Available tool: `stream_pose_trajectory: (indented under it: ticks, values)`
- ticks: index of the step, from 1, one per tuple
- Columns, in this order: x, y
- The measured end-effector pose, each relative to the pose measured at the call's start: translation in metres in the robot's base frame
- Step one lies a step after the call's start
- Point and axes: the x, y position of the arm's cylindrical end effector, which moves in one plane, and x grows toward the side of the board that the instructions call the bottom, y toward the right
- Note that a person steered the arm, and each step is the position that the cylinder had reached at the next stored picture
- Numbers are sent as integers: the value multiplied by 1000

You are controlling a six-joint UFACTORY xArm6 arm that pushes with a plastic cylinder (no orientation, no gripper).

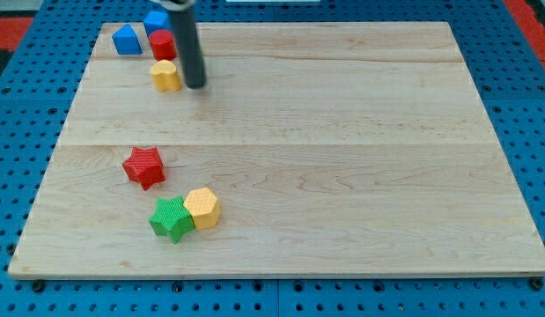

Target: Slide the yellow hexagon closer to the red star

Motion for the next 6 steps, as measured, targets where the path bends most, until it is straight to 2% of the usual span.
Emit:
stream_pose_trajectory:
  ticks: [1, 2, 3, 5, 6]
  values:
    - [90, 68]
    - [184, 73]
    - [229, 65]
    - [153, -48]
    - [126, -80]
